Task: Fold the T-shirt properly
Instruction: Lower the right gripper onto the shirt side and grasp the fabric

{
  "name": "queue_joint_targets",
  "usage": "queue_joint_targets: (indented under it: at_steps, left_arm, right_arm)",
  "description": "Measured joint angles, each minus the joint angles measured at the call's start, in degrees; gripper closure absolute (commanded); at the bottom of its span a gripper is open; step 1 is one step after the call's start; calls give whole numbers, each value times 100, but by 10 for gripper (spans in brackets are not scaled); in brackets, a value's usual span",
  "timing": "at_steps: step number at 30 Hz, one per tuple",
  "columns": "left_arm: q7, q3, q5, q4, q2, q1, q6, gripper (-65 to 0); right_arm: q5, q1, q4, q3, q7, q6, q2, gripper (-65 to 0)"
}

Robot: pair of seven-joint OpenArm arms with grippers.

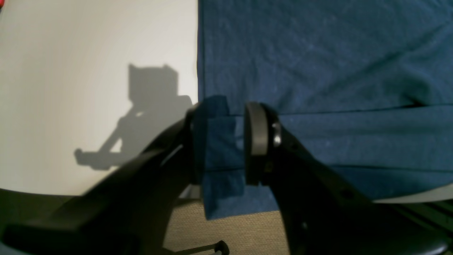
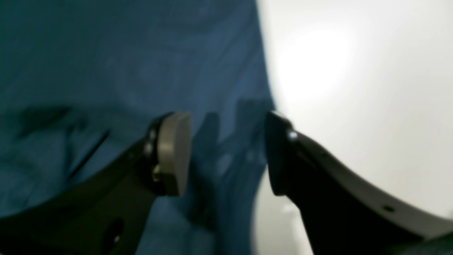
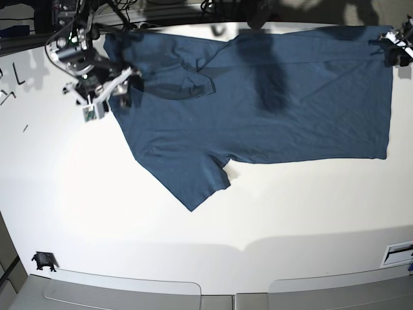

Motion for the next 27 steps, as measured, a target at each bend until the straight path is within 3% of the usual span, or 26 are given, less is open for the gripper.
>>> queue_joint_targets:
  at_steps: [6,12,19,23,27]
  left_arm:
    - [0,0,0,0,-2,-2,0,-162]
    - [0,0,2,0,-4,-2,0,-162]
    - [2,0,17,0,-13,-2,0,-163]
    - [2,0,17,0,-11,-2,-2,-162]
    - [2,0,17,0,-13,-2,-2,-163]
  right_arm:
    - [-446,667,0,0,225,-17,-17,-321]
    - [-450,1303,-411,0,415,-24,-20,-321]
    - [-151,2319,-2280,9,697,-35,-17,-322]
    - [376,3071,-3698,7,682,354,-17,-378]
    - [516,3735,-5088,9,573,608,-20,-380]
